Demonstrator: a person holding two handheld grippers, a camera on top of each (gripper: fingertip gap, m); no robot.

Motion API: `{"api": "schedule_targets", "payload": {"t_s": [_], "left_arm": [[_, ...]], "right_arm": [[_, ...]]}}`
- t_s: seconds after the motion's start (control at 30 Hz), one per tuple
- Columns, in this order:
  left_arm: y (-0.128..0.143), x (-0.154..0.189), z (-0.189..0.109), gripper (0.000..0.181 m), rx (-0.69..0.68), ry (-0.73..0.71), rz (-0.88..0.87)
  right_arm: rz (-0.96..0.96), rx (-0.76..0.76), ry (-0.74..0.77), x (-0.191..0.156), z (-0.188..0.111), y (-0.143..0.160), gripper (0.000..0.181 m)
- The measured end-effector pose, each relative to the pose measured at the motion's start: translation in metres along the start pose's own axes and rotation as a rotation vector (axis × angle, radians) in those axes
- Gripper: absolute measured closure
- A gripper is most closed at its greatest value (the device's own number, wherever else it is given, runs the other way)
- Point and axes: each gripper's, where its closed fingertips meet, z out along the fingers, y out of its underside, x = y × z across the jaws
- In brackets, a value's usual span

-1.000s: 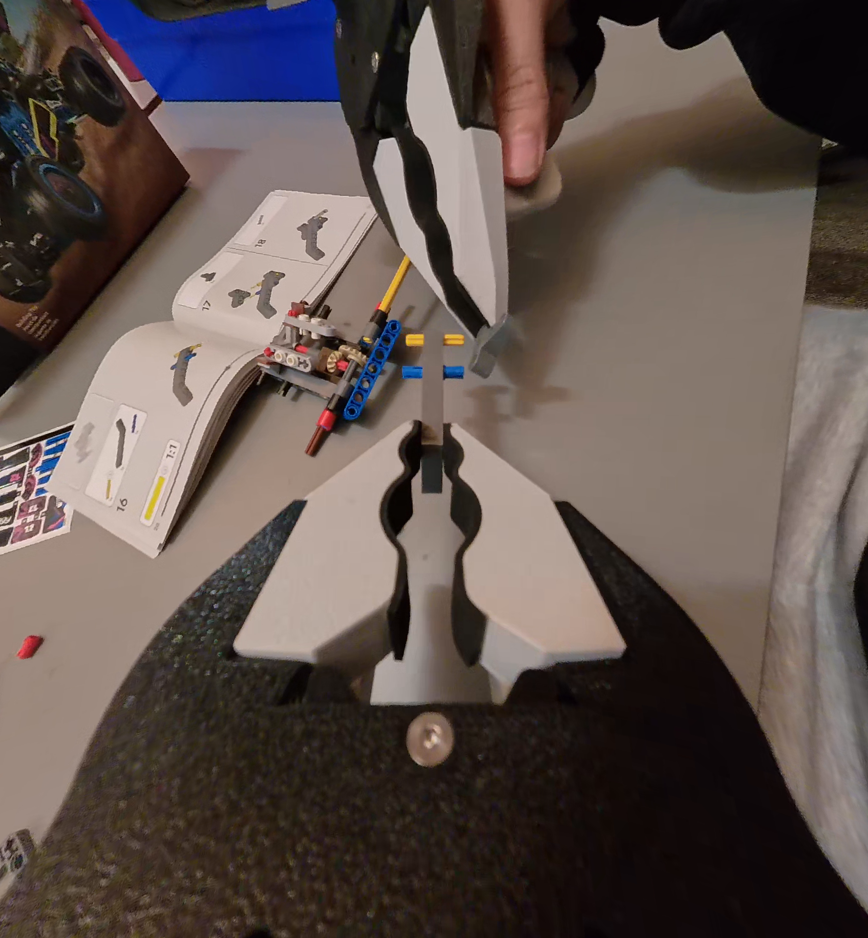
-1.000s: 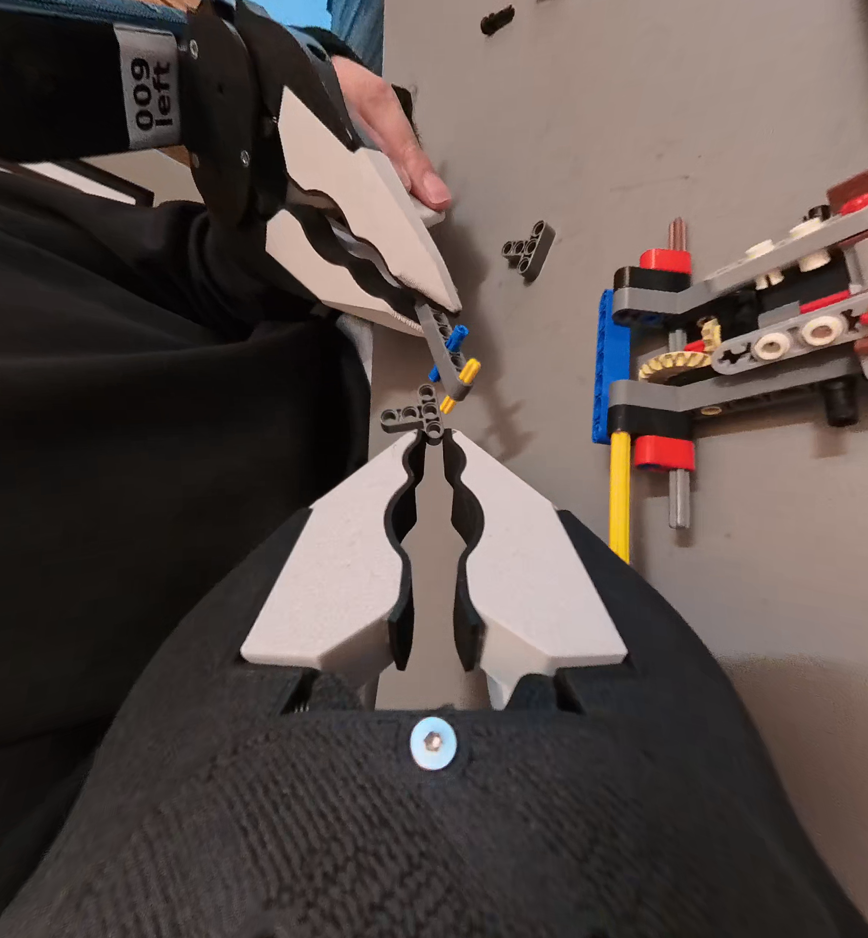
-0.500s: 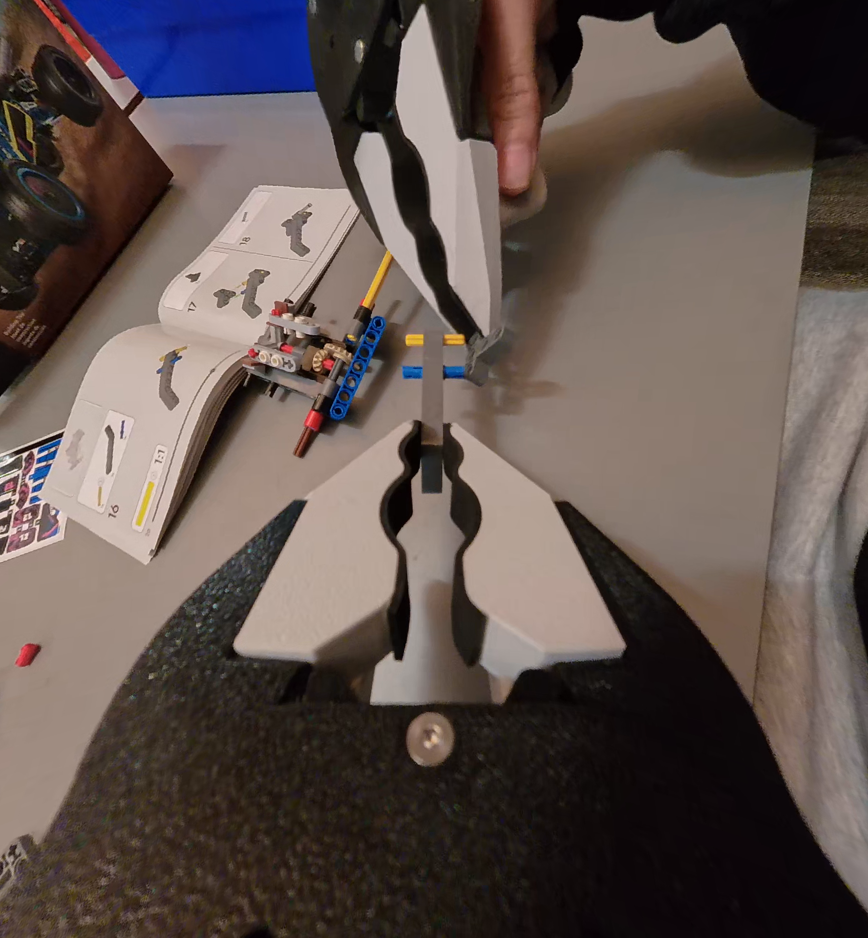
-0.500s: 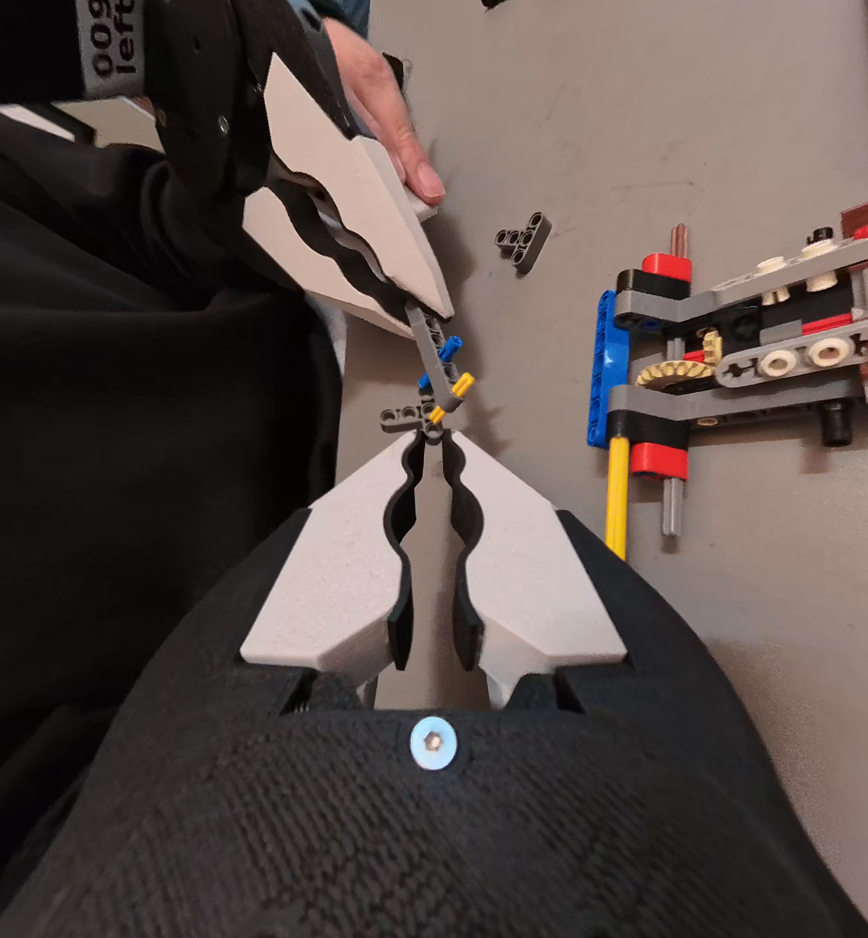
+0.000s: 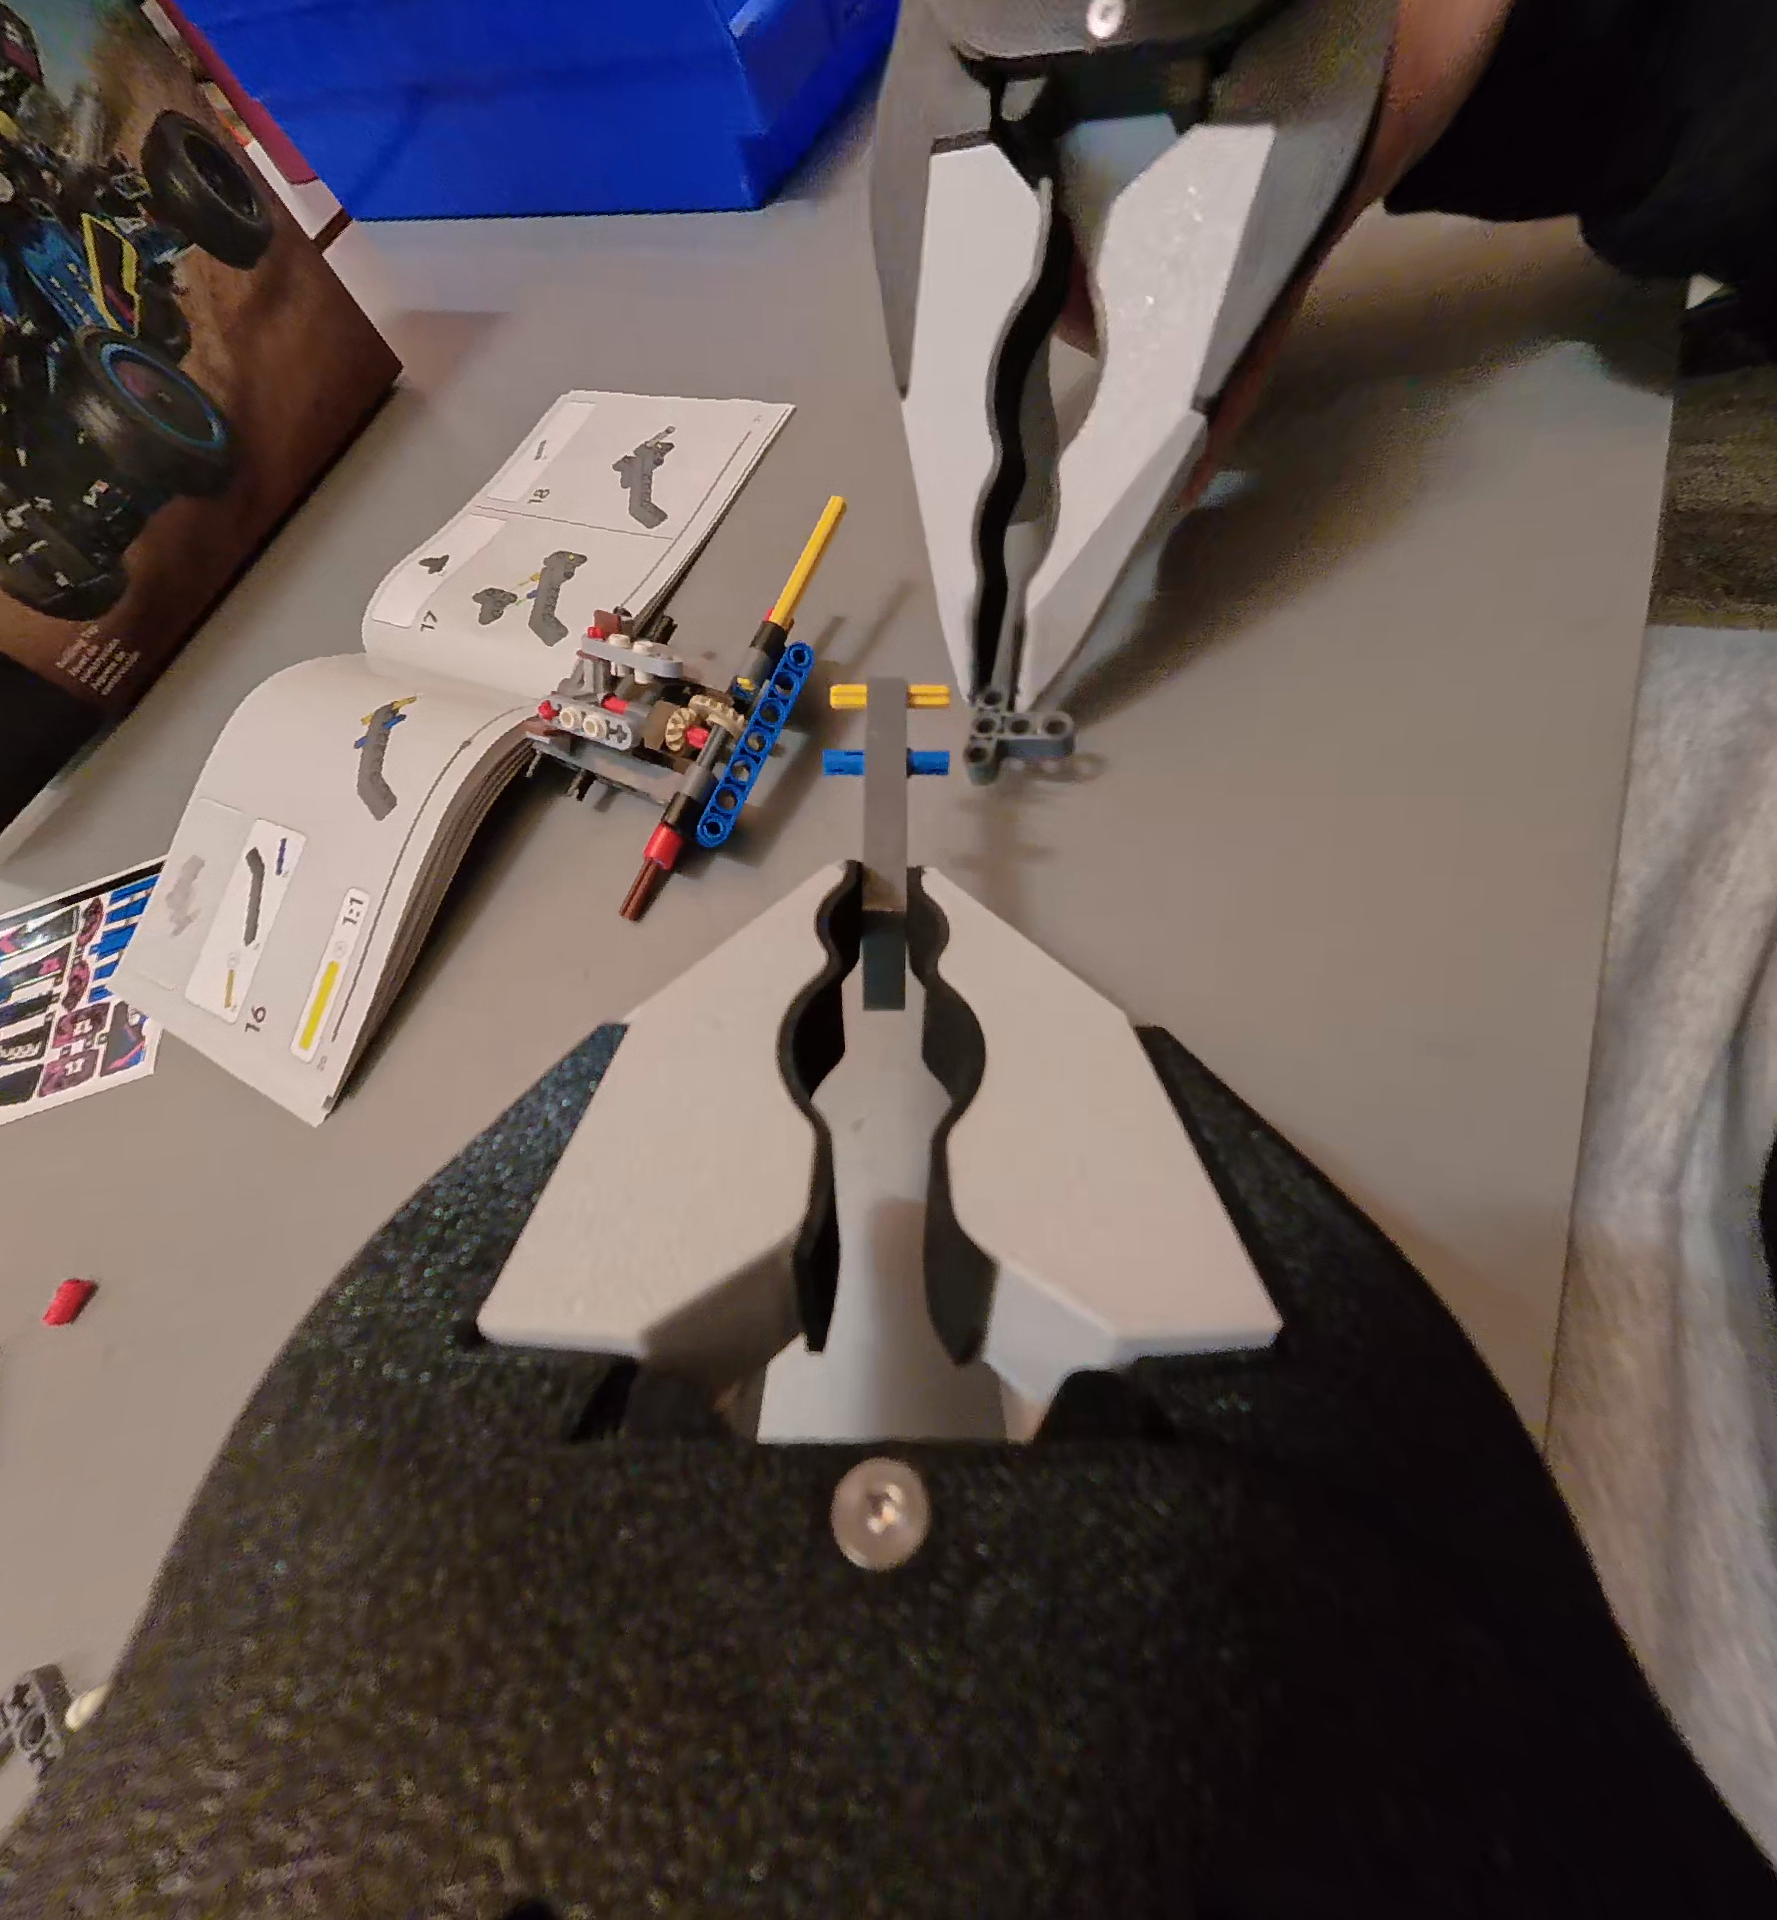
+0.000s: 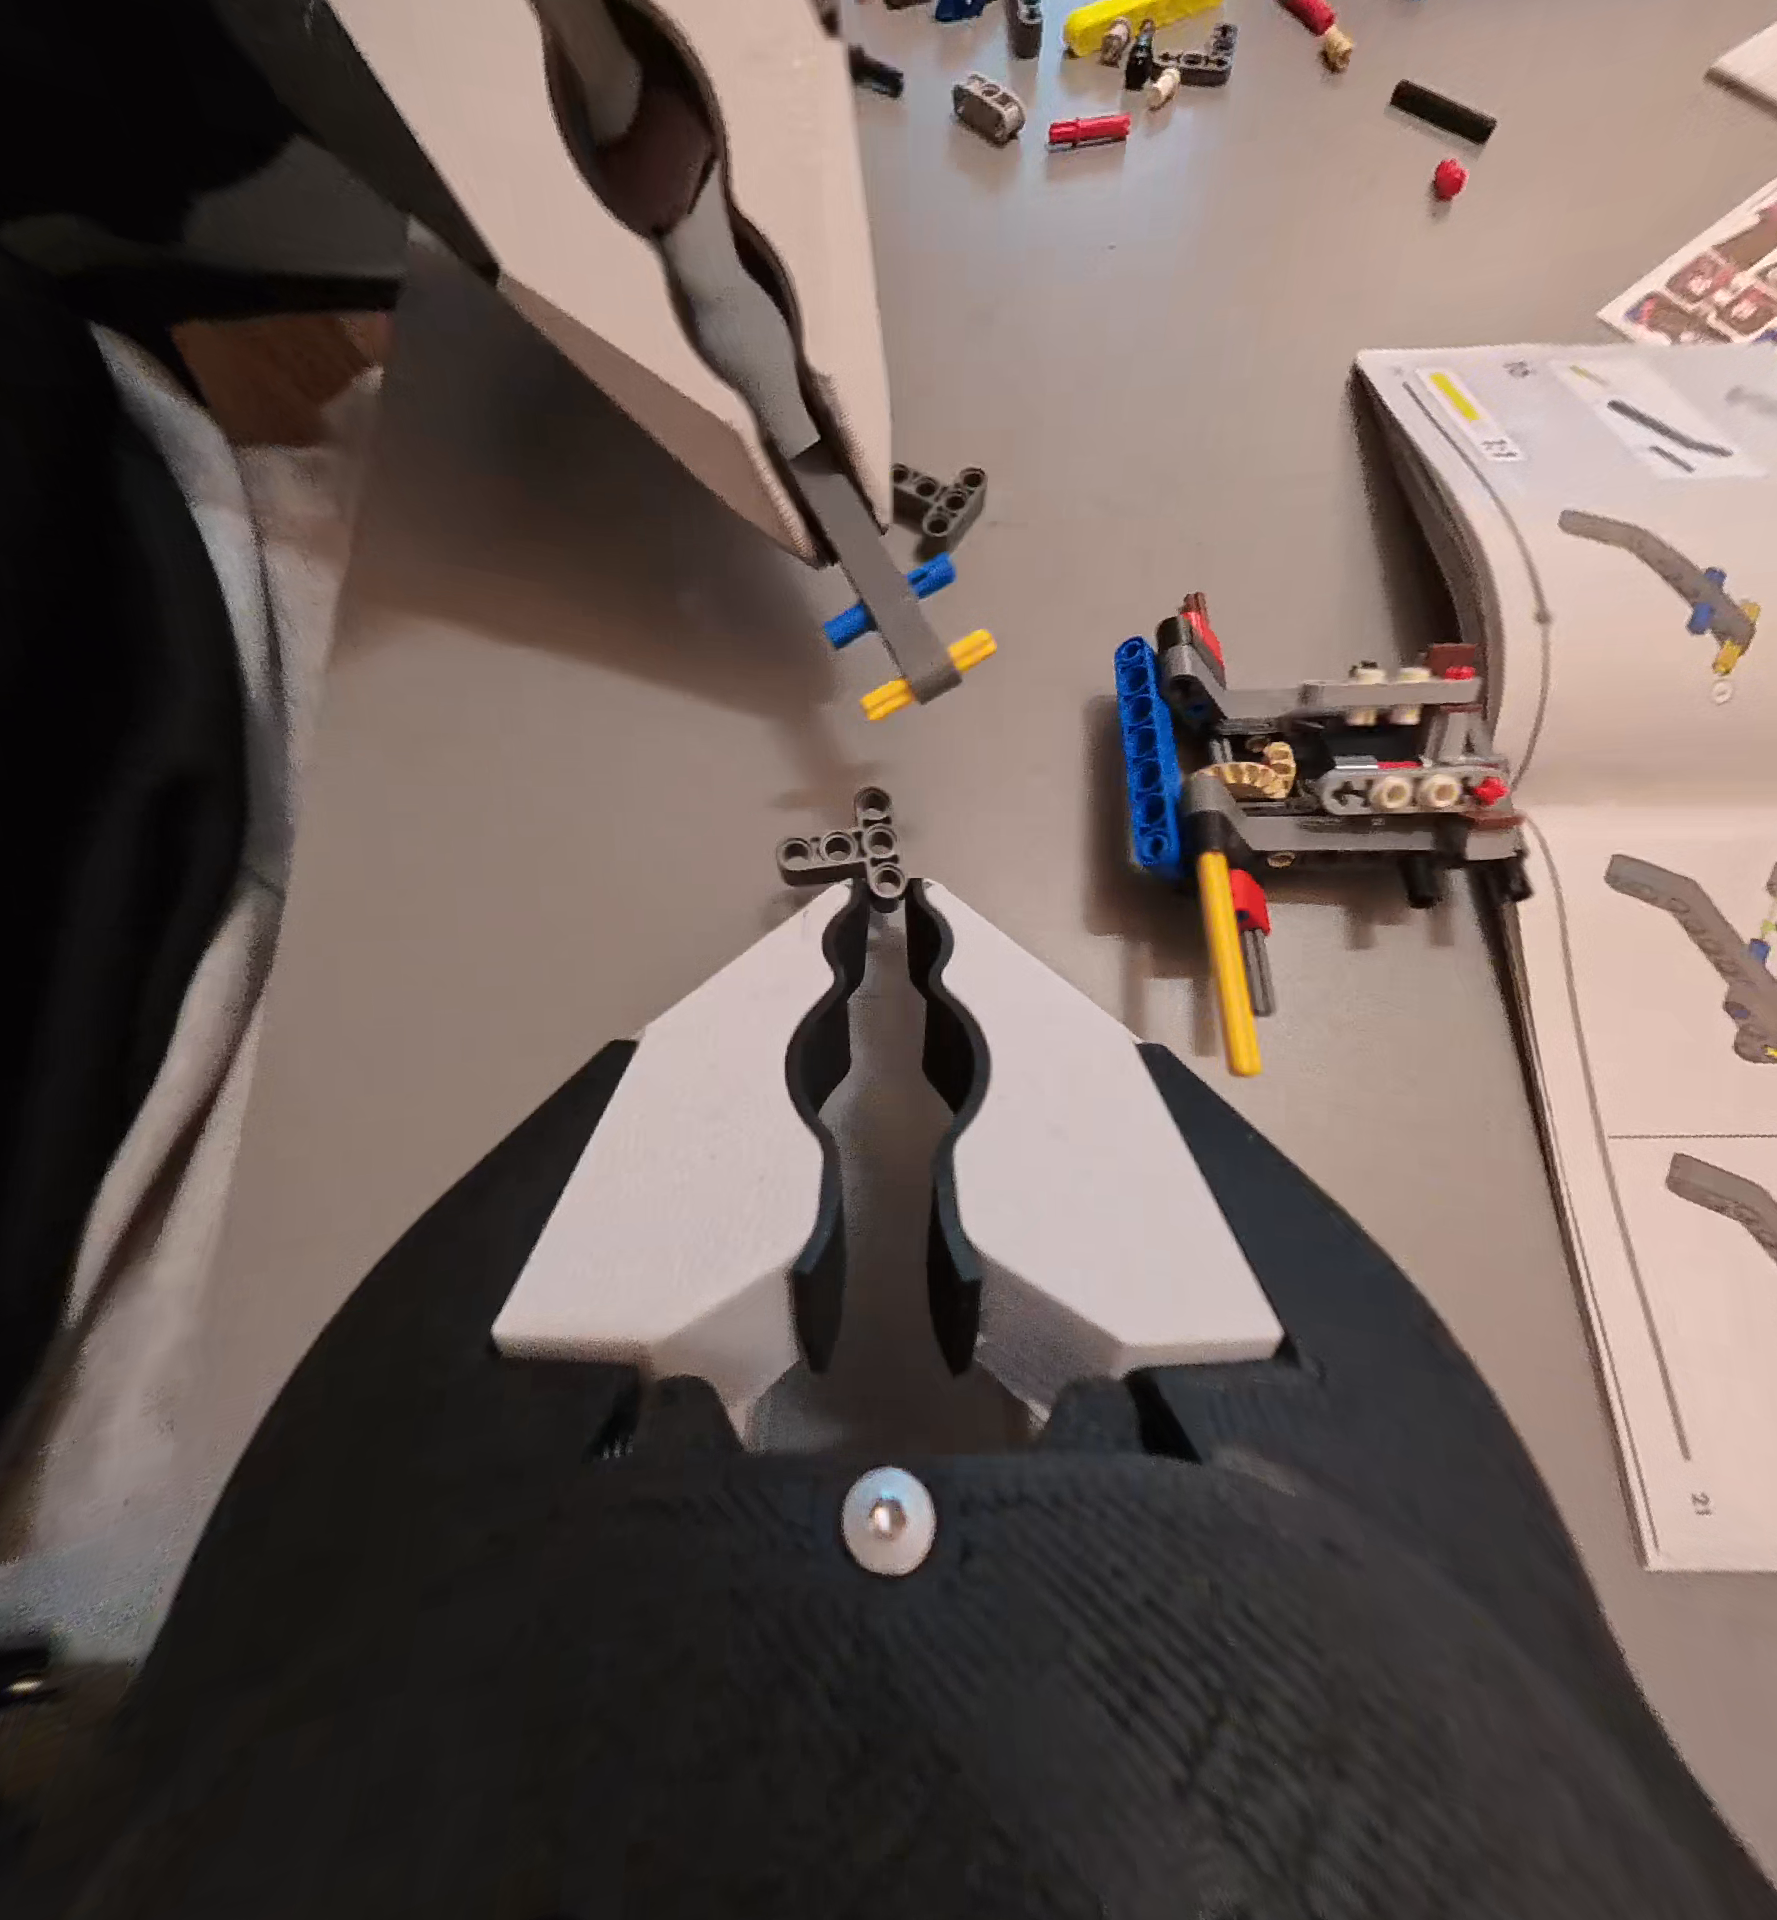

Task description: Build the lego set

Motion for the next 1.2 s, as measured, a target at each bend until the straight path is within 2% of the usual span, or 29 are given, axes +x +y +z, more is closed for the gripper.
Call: {"api": "schedule_targets", "payload": {"t_s": [0.03,0.23,0.3,0.77,1.0,1.2], "left_arm": [[0.0,0.0,0.0,0.176,0.002,0.0,-0.002],[0.002,0.0,0.001,0.176,-0.005,0.0,0.017],[0.003,0.001,0.001,0.176,-0.009,-0.001,0.037],[0.01,-0.004,0.011,0.176,-0.104,-0.192,0.567],[0.007,-0.002,0.011,0.176,-0.093,-0.265,0.722],[0.004,-0.004,0.007,0.176,-0.066,-0.297,0.744]], "right_arm": [[-0.027,-0.002,0.012,-0.002,0.002,0.001,0.176],[-0.046,-0.041,0.055,0.001,0.01,0.005,0.176],[-0.036,-0.043,0.028,-0.002,0.012,0.005,0.176],[-0.121,-0.09,-0.026,-0.004,0.016,0.002,0.175],[-0.117,-0.065,-0.012,-0.004,0.016,0.001,0.163],[-0.061,-0.032,0.015,-0.002,0.011,0.005,0.164]]}}
